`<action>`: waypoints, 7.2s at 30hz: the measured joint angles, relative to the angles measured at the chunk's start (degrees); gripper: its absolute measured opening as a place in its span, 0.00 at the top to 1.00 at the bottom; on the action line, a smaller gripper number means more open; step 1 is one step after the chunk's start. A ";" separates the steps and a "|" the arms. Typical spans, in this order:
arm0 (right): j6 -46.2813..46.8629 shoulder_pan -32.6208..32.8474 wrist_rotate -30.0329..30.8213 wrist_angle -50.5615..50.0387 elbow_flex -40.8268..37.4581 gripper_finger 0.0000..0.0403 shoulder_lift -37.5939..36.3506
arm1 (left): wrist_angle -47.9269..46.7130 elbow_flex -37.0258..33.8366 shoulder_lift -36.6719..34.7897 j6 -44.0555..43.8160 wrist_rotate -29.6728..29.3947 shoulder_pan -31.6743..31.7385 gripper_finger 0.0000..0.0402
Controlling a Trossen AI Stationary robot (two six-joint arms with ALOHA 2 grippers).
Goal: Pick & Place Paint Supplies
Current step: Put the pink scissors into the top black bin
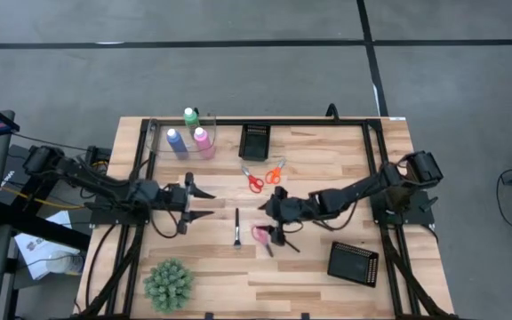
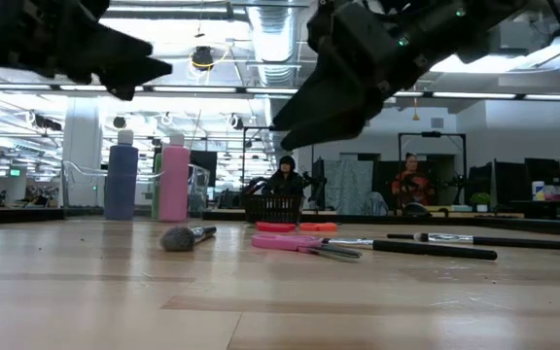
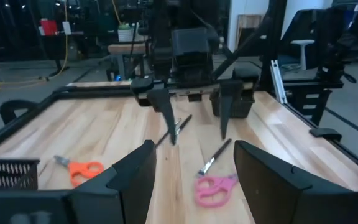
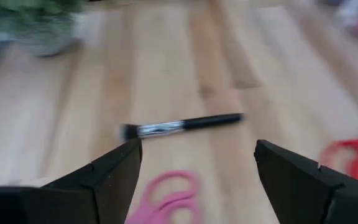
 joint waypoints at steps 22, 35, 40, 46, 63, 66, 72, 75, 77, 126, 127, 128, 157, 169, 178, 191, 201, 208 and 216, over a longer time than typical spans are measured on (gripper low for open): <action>7.71 4.81 -3.97 -24.33 19.71 0.26 15.74 | 2.74 -4.55 -2.38 -2.79 -0.04 0.00 0.48; 8.87 5.28 2.15 -36.76 26.88 0.26 23.80 | 2.56 -4.55 -2.40 -2.86 -0.07 0.00 0.48; 9.03 5.82 6.55 -37.90 27.19 0.30 24.01 | 2.60 -4.55 -2.40 -2.86 -0.07 0.00 0.48; 8.39 5.85 6.77 -38.43 27.11 0.52 23.98 | 2.60 -4.55 -2.40 -2.88 -0.07 0.00 0.48; 5.19 6.00 5.97 -39.96 27.73 1.00 23.94 | 2.60 -4.55 -2.40 -3.28 -0.09 0.00 0.48; 4.52 6.19 6.49 -41.59 29.30 1.00 24.08 | 2.60 -4.55 -2.40 -3.28 -0.09 0.00 0.48; 1.47 6.94 9.53 -47.00 34.03 1.00 24.74 | 2.60 -4.52 -2.40 -3.28 -0.09 -0.02 0.48; 0.58 6.92 10.94 -47.59 35.93 1.00 24.62 | 2.60 -4.52 -2.40 -3.28 -0.09 0.00 0.48; -0.14 6.92 12.58 -48.67 36.56 1.00 24.57 | 2.60 -4.52 -2.40 -3.28 -0.11 0.00 0.48; -1.47 2.48 -1.62 -41.49 35.95 0.30 30.34 | 2.38 -4.50 -2.39 -4.17 -0.09 -0.02 0.48; -1.43 2.51 -1.44 -41.49 35.92 0.33 30.24 | 2.38 -4.50 -2.39 -4.17 -0.10 -0.02 0.48; -1.07 2.53 -1.39 -41.43 35.89 0.36 30.18 | 2.38 -4.50 -2.38 -4.17 -0.09 -0.02 0.48; -1.58 5.84 5.22 -43.78 39.39 1.00 30.91 | 2.38 -4.50 -2.38 -4.17 -0.11 0.00 0.48; -2.97 5.22 21.06 -53.73 46.87 1.00 31.39 | 2.38 -4.52 -2.40 -4.17 -0.13 0.00 0.48; -7.30 2.59 25.96 -54.39 47.39 1.00 31.42 | 2.38 -4.52 -2.38 -4.17 -0.13 0.00 0.48; -16.18 -7.01 29.52 -54.19 47.48 1.00 30.39 | 2.38 -4.52 -2.39 -4.16 -0.13 -0.02 0.48; -25.65 -15.91 29.32 -48.21 47.82 1.00 25.56 | 2.27 -4.55 -2.38 -4.15 -0.13 0.00 0.48; -27.90 -22.96 18.18 -41.38 47.58 1.00 24.63 | 1.94 -4.55 -2.38 -3.90 -0.60 0.00 0.48; -25.42 -29.63 6.07 -33.80 47.58 1.00 25.09 | 1.91 -4.55 -2.38 -3.72 -0.70 0.00 0.48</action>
